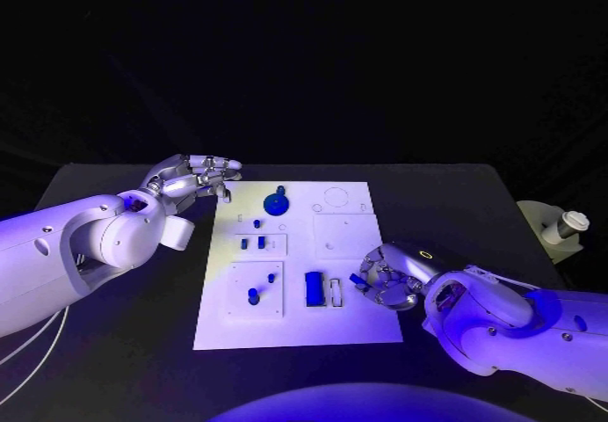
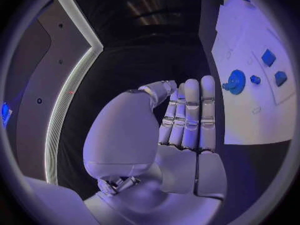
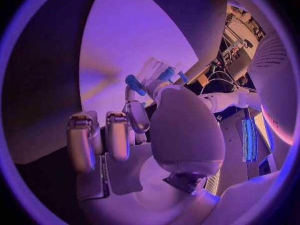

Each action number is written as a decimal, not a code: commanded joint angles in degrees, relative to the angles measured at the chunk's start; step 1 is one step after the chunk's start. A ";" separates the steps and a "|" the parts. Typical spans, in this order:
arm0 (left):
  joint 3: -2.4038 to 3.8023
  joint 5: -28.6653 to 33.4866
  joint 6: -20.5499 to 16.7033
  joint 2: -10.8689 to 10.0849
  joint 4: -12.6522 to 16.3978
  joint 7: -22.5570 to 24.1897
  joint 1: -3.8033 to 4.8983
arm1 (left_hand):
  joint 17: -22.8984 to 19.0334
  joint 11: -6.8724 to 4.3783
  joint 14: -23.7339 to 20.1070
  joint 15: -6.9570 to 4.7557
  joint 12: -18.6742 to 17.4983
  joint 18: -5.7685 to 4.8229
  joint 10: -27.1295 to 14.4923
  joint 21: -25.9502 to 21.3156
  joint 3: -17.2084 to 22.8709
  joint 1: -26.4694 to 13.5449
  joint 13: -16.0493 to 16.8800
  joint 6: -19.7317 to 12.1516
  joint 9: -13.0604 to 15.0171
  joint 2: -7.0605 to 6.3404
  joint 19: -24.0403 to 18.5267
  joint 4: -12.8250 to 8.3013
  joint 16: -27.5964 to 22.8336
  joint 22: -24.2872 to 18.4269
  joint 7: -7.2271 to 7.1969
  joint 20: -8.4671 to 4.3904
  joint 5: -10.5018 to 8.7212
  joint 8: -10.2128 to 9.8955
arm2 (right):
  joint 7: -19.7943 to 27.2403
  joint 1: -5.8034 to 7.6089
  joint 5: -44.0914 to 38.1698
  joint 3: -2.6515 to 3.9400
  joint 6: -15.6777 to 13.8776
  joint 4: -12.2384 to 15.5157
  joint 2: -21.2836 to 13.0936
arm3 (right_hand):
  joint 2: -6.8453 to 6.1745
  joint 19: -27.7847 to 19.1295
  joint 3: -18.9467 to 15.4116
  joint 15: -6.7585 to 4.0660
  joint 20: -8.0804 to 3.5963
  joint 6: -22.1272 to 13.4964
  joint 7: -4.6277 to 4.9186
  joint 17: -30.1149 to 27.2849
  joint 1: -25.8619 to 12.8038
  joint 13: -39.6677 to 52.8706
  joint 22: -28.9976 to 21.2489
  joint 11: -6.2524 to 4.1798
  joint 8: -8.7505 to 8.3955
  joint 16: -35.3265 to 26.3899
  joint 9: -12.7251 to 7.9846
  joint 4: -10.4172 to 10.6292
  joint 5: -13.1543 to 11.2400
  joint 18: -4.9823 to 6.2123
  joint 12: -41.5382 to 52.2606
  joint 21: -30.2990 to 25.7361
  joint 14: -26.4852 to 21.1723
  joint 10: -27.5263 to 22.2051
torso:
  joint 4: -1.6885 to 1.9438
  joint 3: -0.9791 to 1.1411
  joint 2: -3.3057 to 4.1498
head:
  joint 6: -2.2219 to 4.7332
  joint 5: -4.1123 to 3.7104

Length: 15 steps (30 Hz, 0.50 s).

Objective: Assemble the parts on the task board

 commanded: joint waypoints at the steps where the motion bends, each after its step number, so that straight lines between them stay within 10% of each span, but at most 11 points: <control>1: 0.04 0.07 1.12 0.10 0.15 0.09 0.01 | -0.05 -0.07 -0.32 -0.07 0.33 0.80 -0.31 0.26 0.39 0.28 -0.07 -0.39 -0.05 0.09 -0.02 0.06 -0.03 0.06 0.17 0.16 0.22 -0.31 | 0.23 0.14 4.75 -0.01 -1.99 -0.11 0.97 | -0.10 6.11 10.52 0.02 0.13 0.04 -0.71 7.22 -1.34 1.15 15.05 0.11 0.50 0.29 1.44 -10.59 -0.10 -0.82 0.37 0.26 4.56 0.31 | 0.06 -0.02 0.10 | -0.02 -0.13; 15: 0.03 0.06 1.34 0.17 0.27 0.02 0.00 | -0.09 -0.06 -0.30 -0.08 0.40 0.80 -0.38 0.36 0.51 0.30 -0.09 -0.41 -0.07 0.08 -0.05 -0.01 -0.01 0.14 0.19 0.15 0.21 -0.33 | 1.17 -0.25 12.10 -0.01 1.36 -2.68 5.30 | -0.22 6.11 5.16 -0.25 -0.11 1.13 -1.19 7.50 -9.48 2.19 15.05 -0.25 0.36 0.39 1.15 -7.82 0.42 -0.82 1.84 0.26 4.63 0.79 | 0.03 -0.01 0.09 | -0.39 0.23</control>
